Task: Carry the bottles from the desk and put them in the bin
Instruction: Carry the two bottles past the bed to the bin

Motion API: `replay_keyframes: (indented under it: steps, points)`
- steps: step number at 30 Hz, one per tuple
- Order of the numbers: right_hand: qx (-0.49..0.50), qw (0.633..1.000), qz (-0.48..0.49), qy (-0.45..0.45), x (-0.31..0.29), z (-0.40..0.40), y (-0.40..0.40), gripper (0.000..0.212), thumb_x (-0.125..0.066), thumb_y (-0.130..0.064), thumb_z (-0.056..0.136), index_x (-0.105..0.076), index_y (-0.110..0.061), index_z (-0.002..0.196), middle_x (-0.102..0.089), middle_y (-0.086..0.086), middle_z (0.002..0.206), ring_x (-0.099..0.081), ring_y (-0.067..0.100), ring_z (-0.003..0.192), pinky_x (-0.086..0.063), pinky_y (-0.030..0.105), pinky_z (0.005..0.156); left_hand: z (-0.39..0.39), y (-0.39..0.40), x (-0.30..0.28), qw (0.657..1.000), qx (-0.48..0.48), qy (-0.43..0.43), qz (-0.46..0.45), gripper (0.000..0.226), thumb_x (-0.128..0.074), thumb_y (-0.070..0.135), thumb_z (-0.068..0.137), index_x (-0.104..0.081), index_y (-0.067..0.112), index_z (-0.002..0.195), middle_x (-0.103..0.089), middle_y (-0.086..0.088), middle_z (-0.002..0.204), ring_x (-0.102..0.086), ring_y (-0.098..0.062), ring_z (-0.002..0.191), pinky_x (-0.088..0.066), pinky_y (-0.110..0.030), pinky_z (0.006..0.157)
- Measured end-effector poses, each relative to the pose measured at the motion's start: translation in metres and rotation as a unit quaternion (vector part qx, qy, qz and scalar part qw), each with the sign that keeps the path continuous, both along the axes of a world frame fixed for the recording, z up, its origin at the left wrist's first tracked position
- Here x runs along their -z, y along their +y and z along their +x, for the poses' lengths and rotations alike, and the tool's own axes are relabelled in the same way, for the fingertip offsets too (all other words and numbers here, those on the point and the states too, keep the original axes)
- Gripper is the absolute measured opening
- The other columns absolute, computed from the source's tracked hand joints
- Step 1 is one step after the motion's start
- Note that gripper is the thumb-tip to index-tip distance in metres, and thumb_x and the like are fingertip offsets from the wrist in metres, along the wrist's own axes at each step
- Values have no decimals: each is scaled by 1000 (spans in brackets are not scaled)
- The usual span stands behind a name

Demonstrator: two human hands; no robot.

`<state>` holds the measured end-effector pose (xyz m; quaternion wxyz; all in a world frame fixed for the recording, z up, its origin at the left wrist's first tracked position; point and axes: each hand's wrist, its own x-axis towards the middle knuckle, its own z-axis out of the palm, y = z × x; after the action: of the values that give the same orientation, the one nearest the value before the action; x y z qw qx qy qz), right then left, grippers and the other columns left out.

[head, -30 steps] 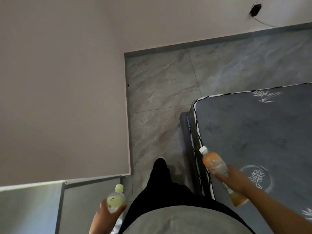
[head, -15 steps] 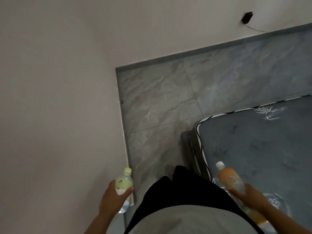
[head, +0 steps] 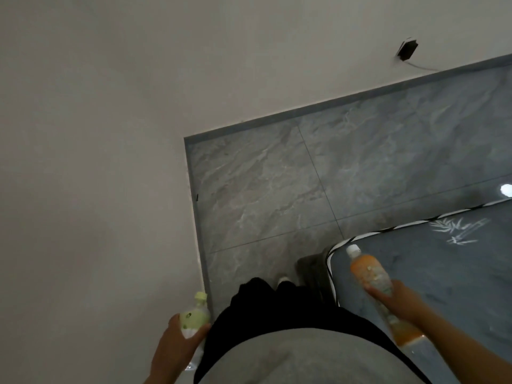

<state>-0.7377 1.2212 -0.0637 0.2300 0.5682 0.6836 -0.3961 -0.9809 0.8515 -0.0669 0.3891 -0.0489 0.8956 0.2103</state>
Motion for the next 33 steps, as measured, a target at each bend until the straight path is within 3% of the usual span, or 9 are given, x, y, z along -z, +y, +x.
replay_keyframes:
  steps: [2, 4, 8, 11, 16, 22, 25, 28, 33]
  points:
    - [-10, 1000, 4, 7, -3, -22, 12, 33, -63, -43, 84, -57, -11, 88, -58, 4, 73, -52, 13, 60, -37, 25, 55, -16, 10, -3, 1000, -17, -4, 2, 46, -78, 56, 57, -62, 20, 79, -64, 5, 74, -64, -21, 78, -43, -29, 65]
    - [-21, 1000, 0, 10, 0, -42, 24, 30, -61, -44, 85, -53, -17, 77, -60, 4, 73, -56, 14, 62, -41, 23, 57, -37, 25, -1, 999, -36, -14, -28, 66, -65, 73, 48, -67, 10, 67, -65, 2, 59, -66, -13, 63, -46, -26, 60]
    - [-14, 999, -32, 8, 10, -76, 42, 28, -58, -41, 88, -57, -13, 92, -64, 9, 88, -59, 21, 77, -45, 28, 70, -91, 40, 20, 995, -40, -29, -88, 96, -51, 86, 38, -70, 5, 87, -68, -4, 81, -64, -19, 71, -45, -29, 68]
    - [23, 999, -26, -4, 14, -93, 48, 30, -58, -42, 88, -53, -14, 81, -59, 1, 73, -55, 16, 68, -41, 24, 59, -137, 66, 21, 996, -8, -39, -86, 103, -51, 88, 39, -66, 5, 98, -68, -6, 91, -64, -20, 75, -44, -30, 67]
    - [118, 992, -34, -22, 17, -109, 47, 30, -69, -35, 82, -62, -7, 74, -60, 6, 59, -56, 18, 56, -40, 25, 53, -201, 133, -5, 993, 108, -48, -31, 77, -64, 72, 45, -61, 20, 102, -66, -1, 93, -62, -16, 82, -42, -25, 64]
    - [263, 962, -60, -45, 15, -116, 45, 38, -72, -27, 80, -67, 8, 95, -67, 27, 99, -64, 37, 93, -39, 31, 71, -264, 226, -14, 976, 212, -51, 8, 68, -78, 42, 68, -47, 17, 124, -58, -5, 118, -58, -24, 104, -42, -29, 80]
    - [311, 947, -75, -37, 17, -127, 60, 46, -70, -23, 82, -62, 11, 112, -63, 30, 116, -60, 39, 108, -42, 36, 82, -290, 281, -13, 966, 253, -44, -21, 64, -80, 33, 65, -51, 20, 120, -58, -2, 114, -57, -22, 97, -45, -30, 81]
    - [368, 928, -57, 19, 17, -145, 90, 42, -62, -10, 88, -54, 10, 124, -58, 20, 123, -51, 40, 122, -37, 33, 90, -310, 324, -12, 964, 263, -42, -4, 58, -76, 43, 68, -48, 26, 116, -55, 3, 104, -54, -19, 90, -42, -31, 75]
    - [363, 930, -52, 17, 25, -167, 155, 42, -67, -33, 84, -66, 5, 103, -64, 6, 68, -61, 20, 63, -47, 28, 62, -336, 379, -16, 955, 292, -58, -11, 77, -76, 53, 63, -48, 21, 127, -60, -8, 124, -58, -28, 110, -46, -40, 93]
